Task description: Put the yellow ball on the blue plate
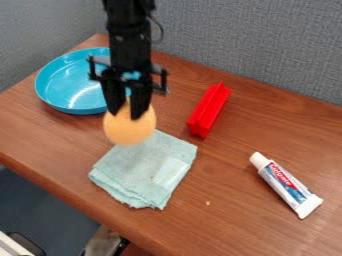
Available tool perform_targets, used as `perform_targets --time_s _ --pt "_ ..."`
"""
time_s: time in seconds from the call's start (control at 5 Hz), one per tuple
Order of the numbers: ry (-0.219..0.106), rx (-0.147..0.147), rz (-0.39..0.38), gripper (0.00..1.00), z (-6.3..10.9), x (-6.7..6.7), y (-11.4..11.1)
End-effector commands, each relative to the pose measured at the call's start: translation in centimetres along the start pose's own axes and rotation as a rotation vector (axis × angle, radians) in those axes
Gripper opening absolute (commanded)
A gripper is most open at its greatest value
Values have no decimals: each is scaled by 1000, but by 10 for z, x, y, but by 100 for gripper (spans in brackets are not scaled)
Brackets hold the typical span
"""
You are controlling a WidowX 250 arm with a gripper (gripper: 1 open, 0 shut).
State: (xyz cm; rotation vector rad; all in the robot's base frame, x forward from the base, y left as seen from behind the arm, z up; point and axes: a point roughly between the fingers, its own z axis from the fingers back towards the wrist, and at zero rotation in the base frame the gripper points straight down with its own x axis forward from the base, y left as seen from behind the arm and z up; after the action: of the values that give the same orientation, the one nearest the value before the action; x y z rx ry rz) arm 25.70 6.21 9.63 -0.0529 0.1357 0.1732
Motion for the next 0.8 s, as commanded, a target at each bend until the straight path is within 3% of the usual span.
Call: perform_targets --time_s 0.0,0.2,0.6 --pt "-109 -10 67 0 43 20 30" --pt "-122 -8 129 0 52 46 61" --pt "-105 17 170 0 33 52 81"
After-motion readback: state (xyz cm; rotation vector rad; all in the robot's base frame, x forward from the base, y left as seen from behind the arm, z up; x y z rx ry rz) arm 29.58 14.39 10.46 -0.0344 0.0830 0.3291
